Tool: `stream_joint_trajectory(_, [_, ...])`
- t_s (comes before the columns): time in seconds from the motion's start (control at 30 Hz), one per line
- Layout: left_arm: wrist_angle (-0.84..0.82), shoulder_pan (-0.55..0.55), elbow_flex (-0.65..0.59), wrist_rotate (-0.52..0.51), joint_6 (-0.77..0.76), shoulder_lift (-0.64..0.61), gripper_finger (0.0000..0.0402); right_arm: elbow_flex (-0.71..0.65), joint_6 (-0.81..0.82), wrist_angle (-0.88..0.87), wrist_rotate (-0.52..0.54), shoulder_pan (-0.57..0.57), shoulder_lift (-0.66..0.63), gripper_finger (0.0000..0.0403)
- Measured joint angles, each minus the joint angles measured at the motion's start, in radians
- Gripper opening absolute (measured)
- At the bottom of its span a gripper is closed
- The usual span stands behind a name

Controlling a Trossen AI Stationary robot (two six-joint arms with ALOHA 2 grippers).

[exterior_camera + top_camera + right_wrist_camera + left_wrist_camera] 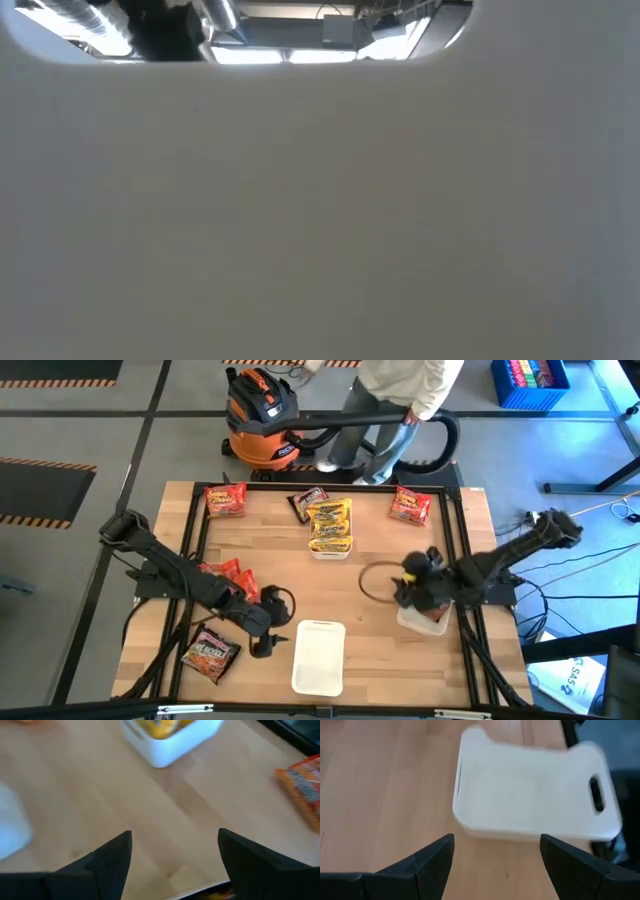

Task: Sort Maruchan noodles
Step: Put the bottom black noodle pack into the right white bin

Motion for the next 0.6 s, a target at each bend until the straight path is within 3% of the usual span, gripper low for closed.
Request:
stream_joint_trajectory(0.2, [0.114, 0.008, -0.118, 0.015, -0.032, 0.001, 0.0288, 0.000, -0.231, 0.078, -0.083, -0.215, 0.004, 0.0276])
stream_joint_trajectory(0.4, [0.150, 0.007, -0.169, 0.051, -0.235, 0.001, 0.0288, 0.000, -0.328, 0.188, -0.096, -0.264, 0.013, 0.0276])
stream_joint_trajectory(0.5, [0.142, 0.006, -0.169, 0.131, -0.313, 0.001, 0.0288, 0.000, -0.354, 0.261, -0.095, -0.261, 0.024, 0.0276])
stream_joint_trajectory(0.6, [0.079, -0.018, -0.169, 0.285, -0.460, 0.001, 0.0288, -0.001, -0.369, 0.298, -0.121, -0.261, 0.043, 0.0276])
